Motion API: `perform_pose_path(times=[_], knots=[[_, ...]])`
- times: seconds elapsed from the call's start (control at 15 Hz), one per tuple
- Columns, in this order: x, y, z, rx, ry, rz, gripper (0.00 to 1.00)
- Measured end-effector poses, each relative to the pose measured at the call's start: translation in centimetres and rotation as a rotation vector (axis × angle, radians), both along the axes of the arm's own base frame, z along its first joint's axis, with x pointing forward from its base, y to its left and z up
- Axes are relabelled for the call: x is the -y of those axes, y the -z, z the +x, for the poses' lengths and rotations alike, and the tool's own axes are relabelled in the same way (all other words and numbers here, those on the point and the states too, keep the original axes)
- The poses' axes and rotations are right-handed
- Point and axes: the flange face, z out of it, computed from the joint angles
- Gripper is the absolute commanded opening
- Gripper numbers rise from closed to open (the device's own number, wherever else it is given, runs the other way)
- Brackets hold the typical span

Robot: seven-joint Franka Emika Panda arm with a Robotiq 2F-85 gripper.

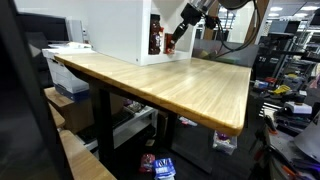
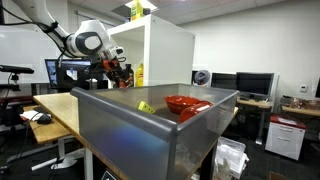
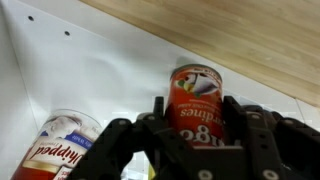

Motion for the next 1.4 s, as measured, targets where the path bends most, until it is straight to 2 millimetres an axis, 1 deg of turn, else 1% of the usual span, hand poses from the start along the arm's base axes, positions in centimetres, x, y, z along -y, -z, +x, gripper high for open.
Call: perform_pose_path(times=[0.73, 1.4], knots=[[-0.9, 0.2, 0.1, 0.024, -0.002, 0.0, 0.35], [-1.7, 0.3, 1.7, 0.03, 0.002, 0.007, 0.35]])
